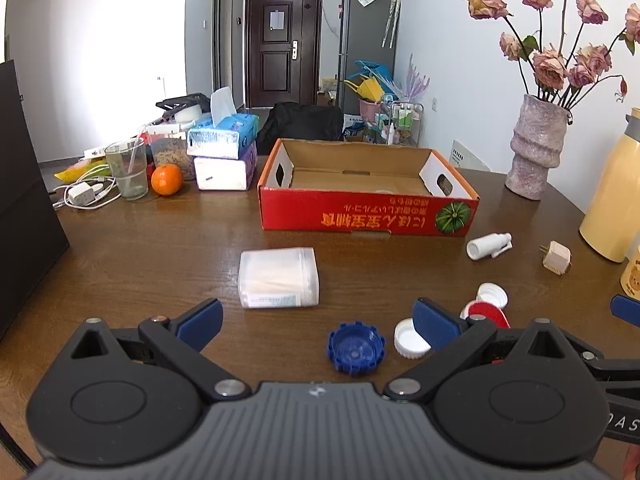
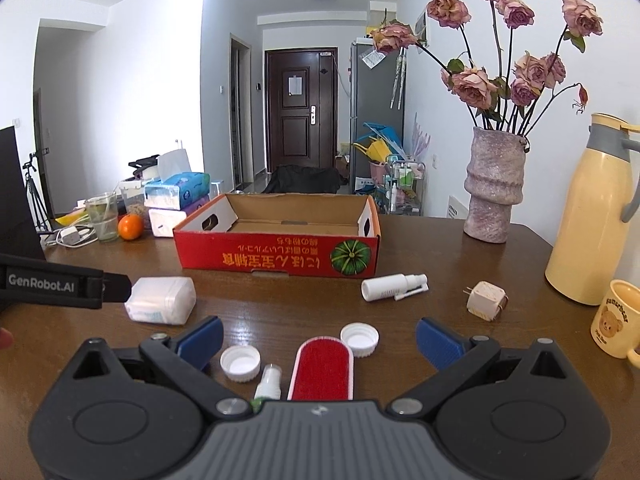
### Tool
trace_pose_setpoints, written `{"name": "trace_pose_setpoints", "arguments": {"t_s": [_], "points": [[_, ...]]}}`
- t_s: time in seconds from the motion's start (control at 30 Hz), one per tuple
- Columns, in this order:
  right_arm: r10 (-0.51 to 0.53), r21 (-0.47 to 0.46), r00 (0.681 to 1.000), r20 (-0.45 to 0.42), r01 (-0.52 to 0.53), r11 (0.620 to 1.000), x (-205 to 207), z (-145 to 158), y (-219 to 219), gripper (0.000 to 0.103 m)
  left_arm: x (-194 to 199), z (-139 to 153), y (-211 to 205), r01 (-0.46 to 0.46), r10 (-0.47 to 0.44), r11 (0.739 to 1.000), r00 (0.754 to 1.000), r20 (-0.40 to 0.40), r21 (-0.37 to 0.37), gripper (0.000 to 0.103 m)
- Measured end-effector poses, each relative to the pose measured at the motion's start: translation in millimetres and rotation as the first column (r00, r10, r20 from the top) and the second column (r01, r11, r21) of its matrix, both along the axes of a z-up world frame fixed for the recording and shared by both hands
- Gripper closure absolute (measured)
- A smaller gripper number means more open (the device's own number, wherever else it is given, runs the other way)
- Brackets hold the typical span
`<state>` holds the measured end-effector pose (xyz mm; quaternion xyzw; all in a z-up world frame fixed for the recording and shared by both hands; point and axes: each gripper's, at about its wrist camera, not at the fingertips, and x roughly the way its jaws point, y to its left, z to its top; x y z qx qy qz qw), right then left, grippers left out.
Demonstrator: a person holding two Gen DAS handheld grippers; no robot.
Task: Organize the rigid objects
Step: 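Withdraw both tools from the box back toward the remaining items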
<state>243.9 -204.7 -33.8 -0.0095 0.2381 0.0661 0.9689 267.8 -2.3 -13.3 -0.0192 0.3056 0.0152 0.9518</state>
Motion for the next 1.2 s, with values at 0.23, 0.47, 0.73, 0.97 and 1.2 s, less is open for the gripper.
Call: {"name": "trace_pose_setpoints", "arguments": {"t_s": [0.23,0.47,0.73,0.97,1.2], "points": [[0.000,-0.009,1.000,-0.017,0.000,1.000,-16,-5,0,0.000,-16,-8,-2,0.009,-0.009,1.000,1.000,-0.021,0.004,0.000],[-0.002,-0.024,0.999,-0.050,0.001,1.000,-26,-16,0,0.000,-26,-19,-4,0.016,-0.016,1.000,0.999,-0.052,0.003,0.000],[-0.009,-0.019,0.996,-0.087,0.007,1.000,-31,-28,-3,0.000,-30,-34,-5,0.020,-0.020,1.000,0.995,-0.095,0.001,0.000],[-0.019,-0.028,0.994,-0.107,0.016,0.999,-28,-34,-3,0.000,-27,-39,-7,0.024,-0.024,1.000,0.993,-0.112,-0.001,0.000],[-0.031,-0.049,0.991,-0.132,0.025,0.999,-17,-44,-2,0.000,-23,-44,-5,0.024,-0.024,1.000,0.992,-0.126,-0.004,0.000]]}}
